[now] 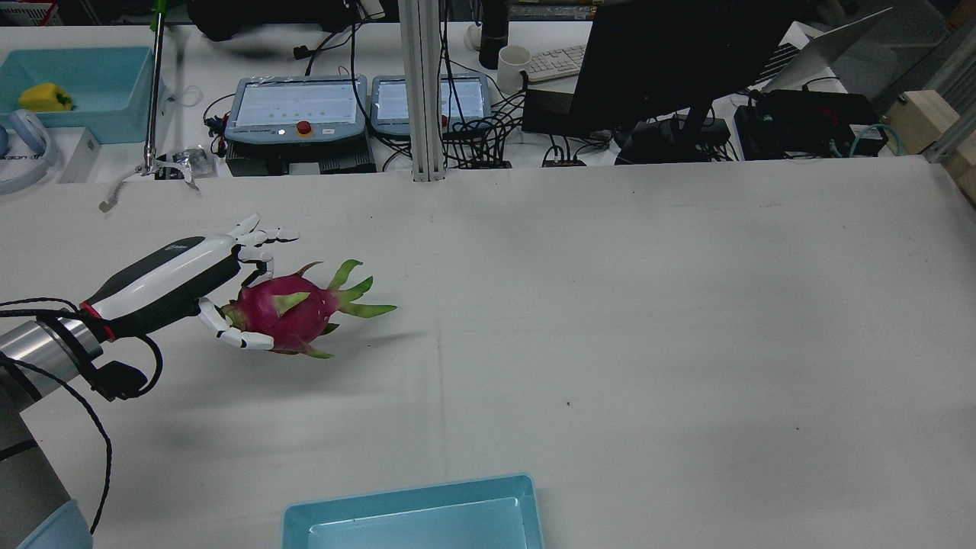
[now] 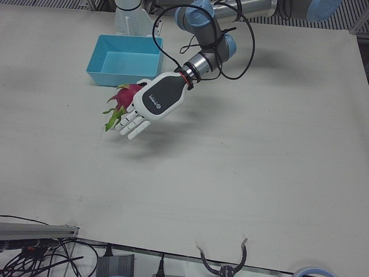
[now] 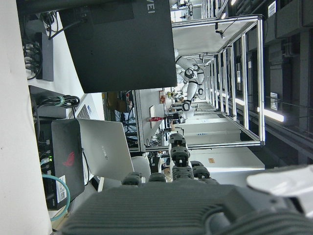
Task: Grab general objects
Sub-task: 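Lift the dragon fruit with the left hand and carry it toward the blue tray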
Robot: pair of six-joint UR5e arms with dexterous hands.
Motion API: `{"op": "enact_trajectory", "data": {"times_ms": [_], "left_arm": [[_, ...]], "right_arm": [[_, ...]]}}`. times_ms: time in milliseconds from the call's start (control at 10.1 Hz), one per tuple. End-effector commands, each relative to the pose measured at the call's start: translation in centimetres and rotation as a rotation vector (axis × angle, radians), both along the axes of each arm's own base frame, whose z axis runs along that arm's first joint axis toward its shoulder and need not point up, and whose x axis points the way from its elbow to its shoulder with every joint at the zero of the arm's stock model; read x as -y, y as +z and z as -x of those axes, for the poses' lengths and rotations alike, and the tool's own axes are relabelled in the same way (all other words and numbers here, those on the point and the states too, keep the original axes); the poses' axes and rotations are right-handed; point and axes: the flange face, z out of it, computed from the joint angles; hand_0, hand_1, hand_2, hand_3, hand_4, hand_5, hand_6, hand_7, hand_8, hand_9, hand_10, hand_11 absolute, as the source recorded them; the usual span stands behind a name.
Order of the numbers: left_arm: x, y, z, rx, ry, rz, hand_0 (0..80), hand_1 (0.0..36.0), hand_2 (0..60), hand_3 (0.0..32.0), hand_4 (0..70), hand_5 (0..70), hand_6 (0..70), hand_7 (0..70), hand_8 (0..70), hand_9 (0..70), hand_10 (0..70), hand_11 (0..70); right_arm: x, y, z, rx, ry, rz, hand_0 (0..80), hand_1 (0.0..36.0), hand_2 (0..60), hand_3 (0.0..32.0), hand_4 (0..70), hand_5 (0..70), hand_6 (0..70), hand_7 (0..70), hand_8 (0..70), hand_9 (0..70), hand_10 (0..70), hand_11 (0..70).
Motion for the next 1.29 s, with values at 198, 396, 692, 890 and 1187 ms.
{"op": "enact_trajectory", "data": {"times_ms": [198, 396, 692, 890, 1187], "left_arm": [[-6.6, -6.1, -0.1, -0.027, 0.202, -0.090, 47.9, 19.4, 50.9, 0.0, 36.3, 70.0, 12.1, 22.1, 16.3, 6.0, 1.3, 2.4], [-10.3, -8.2, -0.3, -0.034, 0.264, -0.100, 49.2, 21.0, 50.9, 0.0, 38.4, 70.0, 12.7, 22.9, 16.3, 5.8, 1.1, 2.3], [-14.1, -9.0, -2.1, -0.020, 0.342, -0.107, 52.3, 24.5, 54.4, 0.0, 42.1, 70.0, 13.7, 24.8, 16.6, 6.2, 1.0, 2.4], [-17.0, -9.0, -4.7, -0.028, 0.415, -0.105, 54.5, 26.4, 54.4, 0.0, 44.9, 70.0, 14.2, 26.0, 16.6, 6.2, 0.9, 2.5], [-21.1, -10.7, -7.4, -0.046, 0.510, -0.101, 56.9, 26.9, 51.4, 0.0, 49.6, 70.0, 15.8, 27.5, 16.6, 6.0, 0.6, 2.1]], "right_arm": [[0.0, 0.0, 0.0, 0.000, 0.000, 0.000, 0.0, 0.0, 0.0, 0.0, 0.0, 0.0, 0.0, 0.0, 0.0, 0.0, 0.0, 0.0], [0.0, 0.0, 0.0, 0.000, 0.000, 0.000, 0.0, 0.0, 0.0, 0.0, 0.0, 0.0, 0.0, 0.0, 0.0, 0.0, 0.0, 0.0], [0.0, 0.1, 0.0, 0.000, 0.000, 0.002, 0.0, 0.0, 0.0, 0.0, 0.0, 0.0, 0.0, 0.0, 0.0, 0.0, 0.0, 0.0], [0.0, 0.1, 0.0, 0.000, 0.000, 0.002, 0.0, 0.0, 0.0, 0.0, 0.0, 0.0, 0.0, 0.0, 0.0, 0.0, 0.0, 0.0], [0.0, 0.0, 0.0, 0.000, 0.000, 0.000, 0.0, 0.0, 0.0, 0.0, 0.0, 0.0, 0.0, 0.0, 0.0, 0.0, 0.0, 0.0]]}}
